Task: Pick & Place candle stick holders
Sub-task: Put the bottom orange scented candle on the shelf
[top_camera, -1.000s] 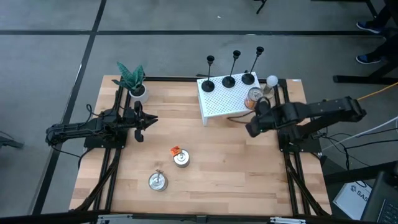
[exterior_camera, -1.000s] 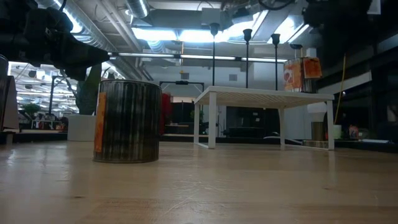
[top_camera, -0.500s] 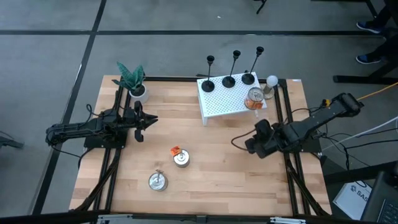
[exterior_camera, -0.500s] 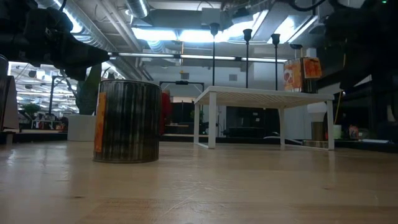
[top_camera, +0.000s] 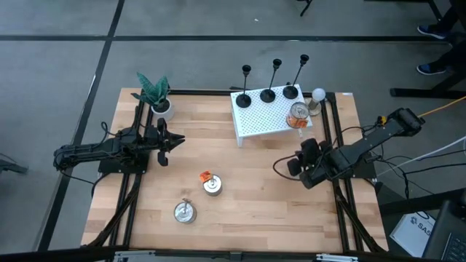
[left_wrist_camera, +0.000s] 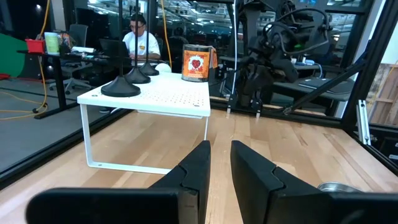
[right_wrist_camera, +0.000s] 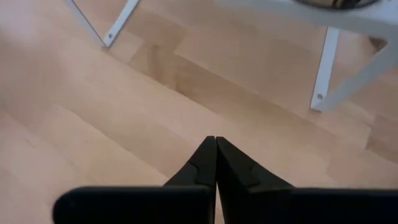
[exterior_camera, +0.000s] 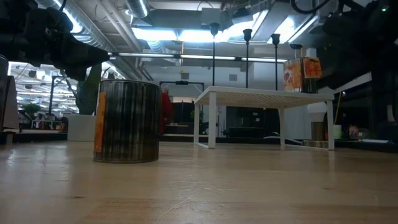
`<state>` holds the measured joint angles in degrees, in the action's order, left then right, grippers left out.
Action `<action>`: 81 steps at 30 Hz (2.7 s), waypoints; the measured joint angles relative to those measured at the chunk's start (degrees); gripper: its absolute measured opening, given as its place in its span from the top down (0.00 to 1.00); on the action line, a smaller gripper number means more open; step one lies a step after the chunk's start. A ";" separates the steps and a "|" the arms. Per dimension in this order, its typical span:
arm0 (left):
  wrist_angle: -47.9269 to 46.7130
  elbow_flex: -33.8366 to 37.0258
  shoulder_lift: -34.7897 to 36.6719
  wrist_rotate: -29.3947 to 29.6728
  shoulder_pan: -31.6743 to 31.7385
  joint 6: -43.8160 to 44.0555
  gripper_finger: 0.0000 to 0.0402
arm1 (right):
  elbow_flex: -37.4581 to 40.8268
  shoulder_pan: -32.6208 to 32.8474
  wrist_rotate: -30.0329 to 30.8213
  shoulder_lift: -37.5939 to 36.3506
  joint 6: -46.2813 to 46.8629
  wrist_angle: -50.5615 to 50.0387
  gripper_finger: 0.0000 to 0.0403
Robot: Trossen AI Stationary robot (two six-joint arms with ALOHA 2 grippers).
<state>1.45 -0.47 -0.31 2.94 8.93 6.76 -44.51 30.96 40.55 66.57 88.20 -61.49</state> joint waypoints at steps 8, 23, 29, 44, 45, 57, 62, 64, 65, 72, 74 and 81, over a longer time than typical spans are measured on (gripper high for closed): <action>0.00 0.00 0.01 0.00 -0.01 0.00 0.85 | 0.00 -2.20 4.94 0.00 -2.17 0.60 0.96; 0.00 0.00 -0.01 0.00 0.01 0.00 0.85 | 0.00 -5.20 8.09 0.01 -7.86 4.49 0.95; 0.00 -0.02 0.02 0.00 0.02 0.00 0.85 | 0.00 -6.95 8.65 0.02 -10.50 4.51 0.97; 0.00 -0.02 0.00 0.00 0.02 0.00 0.85 | -0.02 -11.47 10.94 0.02 -13.92 4.31 0.94; 0.00 -0.01 0.01 0.00 0.01 0.00 0.85 | -0.02 -11.47 11.33 0.02 -13.95 4.28 0.94; 0.00 -0.01 0.02 0.00 0.01 0.00 0.85 | -0.02 -13.73 14.00 0.04 -15.21 3.39 0.94; 0.00 0.00 0.02 0.00 0.02 0.00 0.85 | -0.02 -14.36 15.40 0.04 -15.41 2.90 0.94; 0.00 -0.02 0.00 0.00 0.01 0.00 0.85 | -0.02 -14.57 15.93 0.04 -15.54 2.86 0.94; 0.00 -0.01 0.01 0.00 0.02 0.00 0.85 | -0.02 -14.71 16.29 0.04 -15.98 2.91 0.94; 0.00 0.00 0.00 0.00 0.02 0.00 0.85 | -0.02 -16.03 16.92 0.04 -17.99 2.95 0.94; 0.00 0.00 0.02 0.00 0.01 0.00 0.85 | -0.02 -16.50 16.90 0.04 -18.40 2.93 0.94; 0.00 0.00 0.02 0.00 0.02 0.00 0.85 | -0.02 -18.33 16.94 0.04 -21.28 2.93 0.94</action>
<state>1.45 -0.47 -0.30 2.94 8.95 6.76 -44.53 12.63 57.49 66.61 66.93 -58.56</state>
